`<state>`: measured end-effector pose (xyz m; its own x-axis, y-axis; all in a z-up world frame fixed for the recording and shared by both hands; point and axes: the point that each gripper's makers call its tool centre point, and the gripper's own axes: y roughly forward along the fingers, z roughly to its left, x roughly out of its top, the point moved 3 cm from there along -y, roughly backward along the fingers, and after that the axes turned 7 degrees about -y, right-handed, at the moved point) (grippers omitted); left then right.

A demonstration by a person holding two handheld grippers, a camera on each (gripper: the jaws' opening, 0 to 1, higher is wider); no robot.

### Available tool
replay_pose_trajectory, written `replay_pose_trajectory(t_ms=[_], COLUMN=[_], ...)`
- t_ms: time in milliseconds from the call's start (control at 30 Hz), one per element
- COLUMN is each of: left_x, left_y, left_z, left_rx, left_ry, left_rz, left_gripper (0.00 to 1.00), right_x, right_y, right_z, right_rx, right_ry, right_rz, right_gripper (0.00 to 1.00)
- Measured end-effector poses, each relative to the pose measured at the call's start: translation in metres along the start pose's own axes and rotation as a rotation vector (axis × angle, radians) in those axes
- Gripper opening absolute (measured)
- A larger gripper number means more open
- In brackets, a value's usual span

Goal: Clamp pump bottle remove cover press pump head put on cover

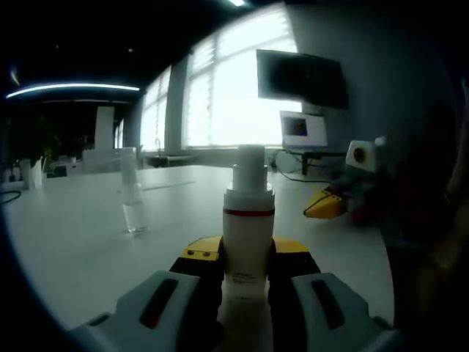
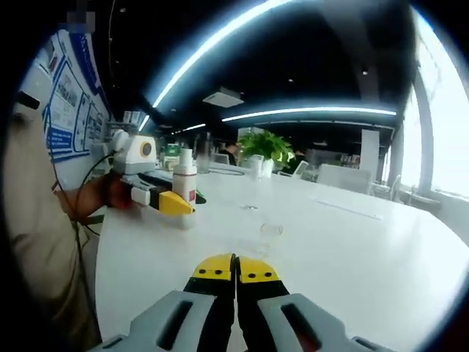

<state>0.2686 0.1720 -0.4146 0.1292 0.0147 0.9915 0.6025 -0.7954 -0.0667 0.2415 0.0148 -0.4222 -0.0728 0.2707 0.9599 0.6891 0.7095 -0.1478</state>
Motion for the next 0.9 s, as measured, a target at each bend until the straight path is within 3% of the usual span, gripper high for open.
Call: replay_pose_trajectory(t_ms=[267,633,900], left_x=[0.000,0.000,0.000], left_y=[0.000,0.000,0.000], left_z=[0.000,0.001,0.001], left_rx=[0.000,0.002,0.003], left_ry=[0.003,0.001,-0.002], left_rz=[0.000,0.000,0.000], left_gripper=[0.14,0.14,0.14], right_x=[0.000,0.006,0.012], right_y=[-0.001,-0.005,-0.006], right_z=[0.001,-0.009,-0.010], right_rx=[0.001,-0.065,-0.051], right_ry=[0.000,0.026,0.027], right_rz=[0.000,-0.041,-0.045], right_gripper=[0.00,0.00,0.00])
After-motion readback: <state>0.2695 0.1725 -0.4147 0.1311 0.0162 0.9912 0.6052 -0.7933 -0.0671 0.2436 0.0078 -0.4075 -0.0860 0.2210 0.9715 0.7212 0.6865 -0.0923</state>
